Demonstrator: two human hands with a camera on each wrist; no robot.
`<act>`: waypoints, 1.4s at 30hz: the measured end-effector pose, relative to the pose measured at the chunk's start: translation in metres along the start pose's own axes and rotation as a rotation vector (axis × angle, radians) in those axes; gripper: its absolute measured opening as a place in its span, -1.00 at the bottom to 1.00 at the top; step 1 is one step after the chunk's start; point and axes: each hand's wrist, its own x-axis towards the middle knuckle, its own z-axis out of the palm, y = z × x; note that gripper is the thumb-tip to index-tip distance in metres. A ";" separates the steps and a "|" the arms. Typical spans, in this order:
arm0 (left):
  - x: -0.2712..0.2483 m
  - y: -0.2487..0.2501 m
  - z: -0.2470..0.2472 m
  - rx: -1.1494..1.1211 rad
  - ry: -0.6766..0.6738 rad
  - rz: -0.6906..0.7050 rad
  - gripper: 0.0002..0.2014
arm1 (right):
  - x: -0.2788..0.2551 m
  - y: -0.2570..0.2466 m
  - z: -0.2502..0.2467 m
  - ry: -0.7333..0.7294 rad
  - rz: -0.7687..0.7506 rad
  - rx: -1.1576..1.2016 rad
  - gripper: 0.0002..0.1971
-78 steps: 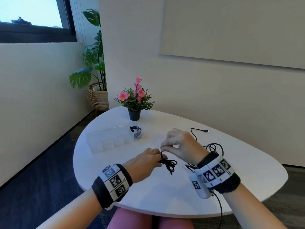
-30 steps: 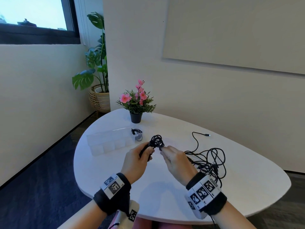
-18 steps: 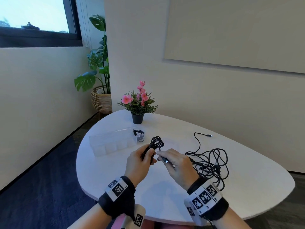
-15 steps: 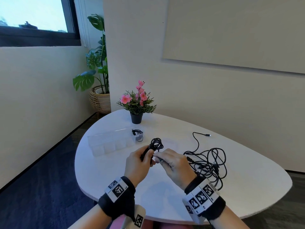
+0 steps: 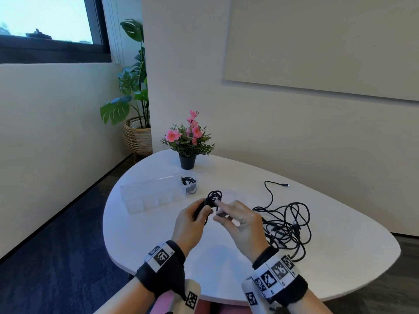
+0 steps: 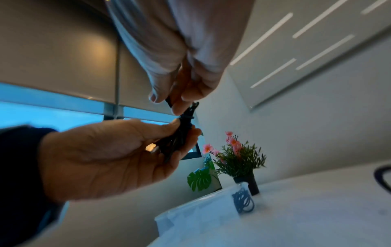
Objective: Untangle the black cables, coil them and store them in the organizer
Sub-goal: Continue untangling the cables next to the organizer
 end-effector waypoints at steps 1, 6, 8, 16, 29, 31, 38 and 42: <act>-0.002 0.002 0.000 -0.030 0.005 0.004 -0.78 | 0.001 -0.002 0.000 0.050 0.127 0.092 -0.65; -0.007 0.007 0.004 -0.221 -0.024 -0.025 -0.68 | 0.006 -0.005 0.000 0.115 0.269 0.322 -0.85; -0.007 0.012 0.004 -0.306 -0.032 -0.061 -0.69 | 0.004 -0.005 0.002 0.095 0.221 0.270 -0.82; -0.008 0.014 0.009 -0.345 0.023 -0.048 -0.80 | 0.004 -0.004 0.001 -0.067 0.197 -0.024 -0.81; -0.016 -0.005 0.009 -0.241 0.018 -0.022 -0.76 | 0.044 -0.025 -0.012 -0.417 0.573 -0.407 -0.74; -0.018 -0.006 0.009 -0.241 0.010 -0.022 -0.76 | 0.045 -0.028 -0.012 -0.444 0.601 -0.430 -0.73; -0.016 -0.006 0.008 -0.236 -0.016 0.006 -0.77 | 0.048 -0.025 -0.014 -0.338 0.640 -0.318 -0.84; -0.006 0.004 0.003 -0.243 -0.037 0.046 -0.74 | 0.044 -0.017 -0.010 -0.010 0.702 0.020 -0.86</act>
